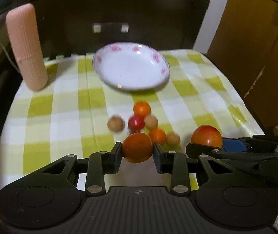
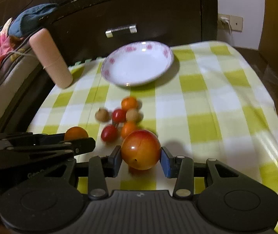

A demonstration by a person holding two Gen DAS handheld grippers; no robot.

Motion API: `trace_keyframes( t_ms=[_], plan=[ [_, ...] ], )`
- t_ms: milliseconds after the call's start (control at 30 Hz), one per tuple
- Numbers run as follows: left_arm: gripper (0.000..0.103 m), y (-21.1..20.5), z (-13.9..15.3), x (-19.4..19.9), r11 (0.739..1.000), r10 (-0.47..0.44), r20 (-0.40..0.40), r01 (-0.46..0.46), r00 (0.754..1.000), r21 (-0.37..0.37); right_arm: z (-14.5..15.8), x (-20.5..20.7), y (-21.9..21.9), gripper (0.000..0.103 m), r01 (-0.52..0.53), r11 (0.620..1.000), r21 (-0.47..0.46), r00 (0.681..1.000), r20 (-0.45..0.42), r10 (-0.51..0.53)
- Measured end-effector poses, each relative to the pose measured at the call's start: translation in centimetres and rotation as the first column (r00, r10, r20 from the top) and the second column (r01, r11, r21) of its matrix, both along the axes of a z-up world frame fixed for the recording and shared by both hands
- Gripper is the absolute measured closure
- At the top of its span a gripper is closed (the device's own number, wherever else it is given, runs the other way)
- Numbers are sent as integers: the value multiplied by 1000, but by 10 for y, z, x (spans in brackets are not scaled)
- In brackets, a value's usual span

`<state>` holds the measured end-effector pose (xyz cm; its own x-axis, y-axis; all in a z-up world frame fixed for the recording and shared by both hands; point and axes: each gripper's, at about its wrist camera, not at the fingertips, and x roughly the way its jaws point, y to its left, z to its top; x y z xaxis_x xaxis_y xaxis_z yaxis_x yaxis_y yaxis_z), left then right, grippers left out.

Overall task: Organize fruits
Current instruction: 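Carry both held fruits with both tools over the white floral bowl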

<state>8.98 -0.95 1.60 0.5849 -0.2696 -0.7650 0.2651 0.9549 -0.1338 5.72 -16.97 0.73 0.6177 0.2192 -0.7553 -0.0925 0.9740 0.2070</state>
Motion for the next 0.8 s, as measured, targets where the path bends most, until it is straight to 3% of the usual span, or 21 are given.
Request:
trace_keyframes(
  t_ms=[300,500,800],
  plan=[
    [63,-6,9,82,1000,24,48,-24,999,-7,8,81,-13,63,10,1000,7,999,47,-10],
    [63,-6,-1,129,998,52,46,-51,998,-24,-2,139,-21,63,-4,999,32,998,65,2],
    [63,-7,-20,154,998,61,27,-61,998,-8,-26,172,-21,63,-49,999,-18,993,107,51]
  ],
)
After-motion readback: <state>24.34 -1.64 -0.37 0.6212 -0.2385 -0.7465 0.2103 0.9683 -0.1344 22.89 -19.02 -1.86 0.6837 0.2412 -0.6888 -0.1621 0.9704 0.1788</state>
